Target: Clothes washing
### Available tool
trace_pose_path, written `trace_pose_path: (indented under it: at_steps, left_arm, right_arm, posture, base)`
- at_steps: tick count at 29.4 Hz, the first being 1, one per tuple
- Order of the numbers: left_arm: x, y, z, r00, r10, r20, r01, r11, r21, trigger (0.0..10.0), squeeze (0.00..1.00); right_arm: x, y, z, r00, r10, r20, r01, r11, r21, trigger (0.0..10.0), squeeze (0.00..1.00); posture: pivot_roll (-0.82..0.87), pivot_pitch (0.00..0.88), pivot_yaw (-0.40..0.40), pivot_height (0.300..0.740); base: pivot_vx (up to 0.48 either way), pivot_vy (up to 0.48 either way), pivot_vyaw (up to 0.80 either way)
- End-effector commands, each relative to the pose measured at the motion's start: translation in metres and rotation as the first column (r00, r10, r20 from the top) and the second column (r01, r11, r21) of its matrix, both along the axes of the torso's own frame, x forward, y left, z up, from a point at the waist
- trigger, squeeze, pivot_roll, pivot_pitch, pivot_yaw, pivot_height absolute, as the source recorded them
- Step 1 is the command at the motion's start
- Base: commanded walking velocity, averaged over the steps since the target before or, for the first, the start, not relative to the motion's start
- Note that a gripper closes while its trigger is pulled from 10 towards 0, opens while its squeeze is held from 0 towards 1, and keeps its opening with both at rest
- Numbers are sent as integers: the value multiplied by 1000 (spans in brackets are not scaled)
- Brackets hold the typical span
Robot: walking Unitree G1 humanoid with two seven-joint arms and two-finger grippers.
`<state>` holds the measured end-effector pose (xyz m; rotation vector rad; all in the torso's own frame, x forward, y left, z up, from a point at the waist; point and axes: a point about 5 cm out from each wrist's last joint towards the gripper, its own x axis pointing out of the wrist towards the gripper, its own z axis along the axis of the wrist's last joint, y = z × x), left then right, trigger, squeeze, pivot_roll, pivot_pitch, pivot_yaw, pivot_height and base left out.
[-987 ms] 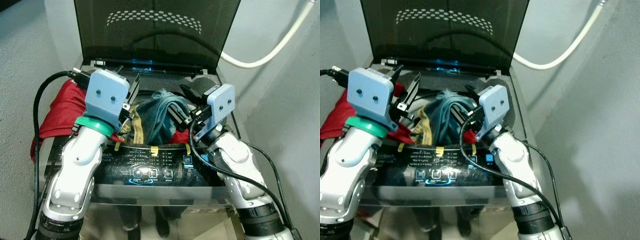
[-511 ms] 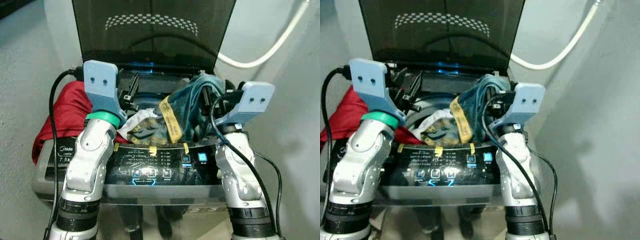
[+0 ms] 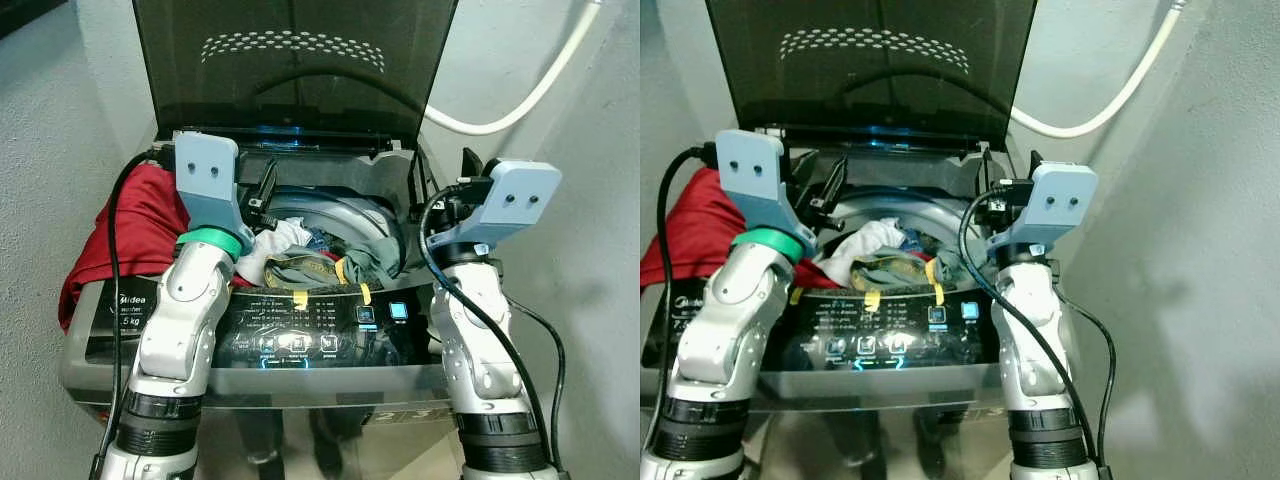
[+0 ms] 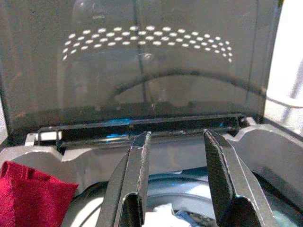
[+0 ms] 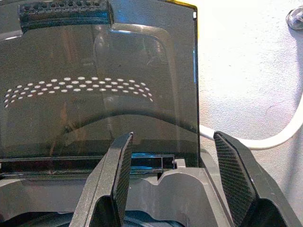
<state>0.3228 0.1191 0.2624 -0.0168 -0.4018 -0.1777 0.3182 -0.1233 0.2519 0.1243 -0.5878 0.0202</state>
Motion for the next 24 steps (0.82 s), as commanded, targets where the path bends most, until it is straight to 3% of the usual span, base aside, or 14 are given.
trace_pose_path:
  at_steps: [1,8,14,24]
  left_arm:
    - [2,-2,0,1000,-8,0,8,1000,-11,10000,0]
    - [4,-3,-4,1000,-10,-10,10,1000,-23,10000,0]
    - [9,1,-4,1000,21,-17,-22,999,-28,10000,0]
    - [10,4,-7,999,29,-41,-31,998,-51,10000,0]
  right_arm:
    - [2,1,-1,1000,-5,-13,5,1000,15,10000,0]
    - [3,6,1,1000,9,-1,-9,1000,-9,10000,0]
    - [7,7,-6,998,-7,-64,6,1000,-10,10000,0]
    - [7,9,-10,996,-14,-85,13,1000,-7,10000,0]
  posture:
    - [86,0,10,740]
    - [80,0,12,740]
    - [80,0,5,740]
    - [84,0,2,740]
  base:
    - [0,0,0]
    - [0,0,0]
    - [0,0,0]
    - [0,0,0]
